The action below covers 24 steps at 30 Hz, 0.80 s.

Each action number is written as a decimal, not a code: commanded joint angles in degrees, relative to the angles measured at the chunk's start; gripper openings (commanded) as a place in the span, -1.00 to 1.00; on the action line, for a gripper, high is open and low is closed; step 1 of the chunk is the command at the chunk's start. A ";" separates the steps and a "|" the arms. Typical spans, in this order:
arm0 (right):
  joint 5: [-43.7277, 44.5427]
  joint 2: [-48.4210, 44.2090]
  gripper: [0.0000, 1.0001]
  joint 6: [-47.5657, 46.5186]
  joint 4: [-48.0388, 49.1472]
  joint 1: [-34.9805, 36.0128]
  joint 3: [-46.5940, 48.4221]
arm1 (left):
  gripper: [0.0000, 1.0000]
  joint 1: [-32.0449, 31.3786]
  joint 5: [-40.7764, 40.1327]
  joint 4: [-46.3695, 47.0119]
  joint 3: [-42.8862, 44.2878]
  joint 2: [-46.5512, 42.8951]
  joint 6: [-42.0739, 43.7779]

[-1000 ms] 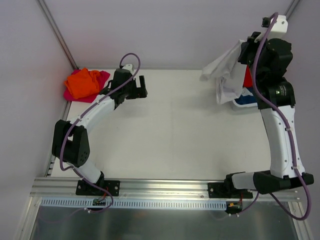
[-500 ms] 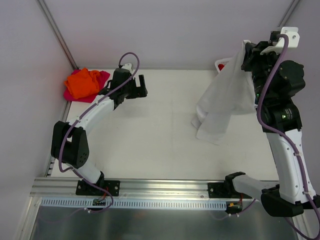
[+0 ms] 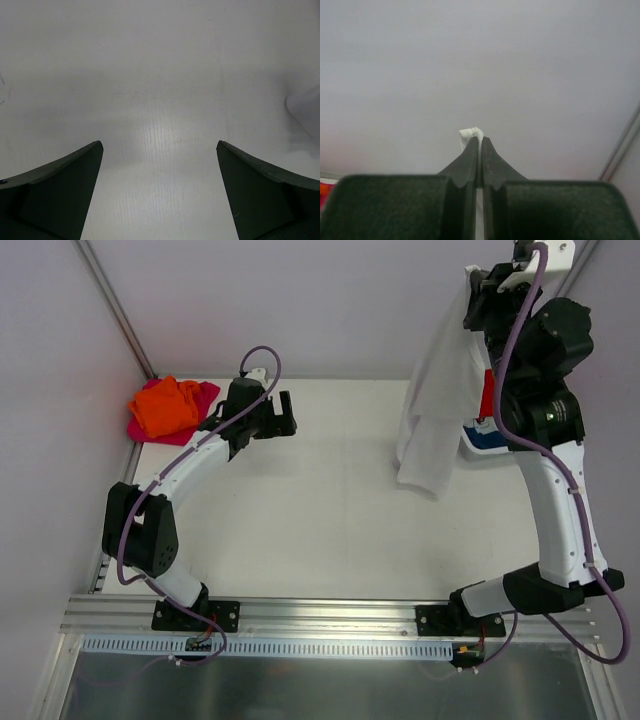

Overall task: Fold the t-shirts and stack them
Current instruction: Move the tshirt to the center of the board

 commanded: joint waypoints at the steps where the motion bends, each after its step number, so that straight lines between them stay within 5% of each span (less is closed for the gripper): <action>1: -2.95 -3.09 -0.99 -4.49 4.47 4.13 9.14 | 0.98 -0.34 -0.39 0.86 0.00 -2.97 -0.21; 12: -8.05 -24.79 -0.99 -5.99 20.81 9.68 -11.13 | 0.98 -0.60 0.32 0.95 1.32 -0.87 -0.82; 24: -2.60 -26.39 -0.99 -7.05 20.74 9.68 -16.70 | 0.98 -1.05 -0.12 0.86 1.41 -1.30 -0.65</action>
